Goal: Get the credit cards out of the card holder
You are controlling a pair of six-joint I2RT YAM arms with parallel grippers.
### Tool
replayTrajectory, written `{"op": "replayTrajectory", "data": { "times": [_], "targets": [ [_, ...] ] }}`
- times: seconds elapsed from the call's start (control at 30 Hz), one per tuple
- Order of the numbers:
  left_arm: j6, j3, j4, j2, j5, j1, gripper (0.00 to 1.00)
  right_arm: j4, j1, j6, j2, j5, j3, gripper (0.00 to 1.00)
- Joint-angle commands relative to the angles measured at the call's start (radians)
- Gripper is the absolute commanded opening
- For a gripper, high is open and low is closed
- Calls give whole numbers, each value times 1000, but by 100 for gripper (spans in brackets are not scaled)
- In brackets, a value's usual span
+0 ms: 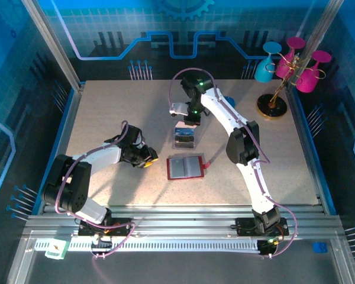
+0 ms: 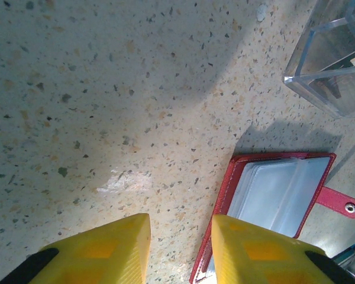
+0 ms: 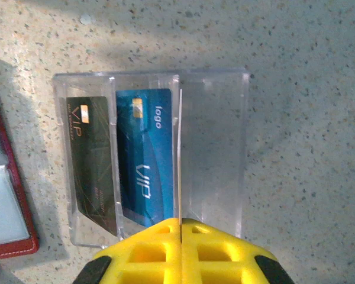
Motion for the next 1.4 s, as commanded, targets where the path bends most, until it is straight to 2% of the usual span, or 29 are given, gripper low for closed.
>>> {"op": "replayTrajectory", "data": {
  "times": [0.0, 0.17, 0.3, 0.43, 0.63, 0.73, 1.03, 1.37],
  "targets": [
    [4, -6, -19, -19, 11, 11, 33, -21, -11, 15, 24, 9, 29, 0],
    [0, -5, -17, -15, 11, 11, 33, 6, -8, 16, 31, 3, 34, 0],
    [-1, -5, -18, -21, 8, 11, 34, 109, -3, 65, 28, 115, 34, 29],
    [-4, -4, -16, -20, 8, 11, 34, 193, -3, 109, -16, 135, -12, 38],
    [-10, -3, -7, -18, 12, 10, 34, 320, 1, 144, -97, 131, -187, 43],
    [-15, -4, -2, -20, 16, 10, 34, 351, 1, 169, -128, 147, -219, 45],
    [-22, -12, 2, -38, 16, -2, 35, 441, -13, 223, -110, 160, -235, 49],
    [-29, -17, 1, -47, 10, -13, 35, 405, -12, 198, -42, 132, -219, 49]
  ]
}}
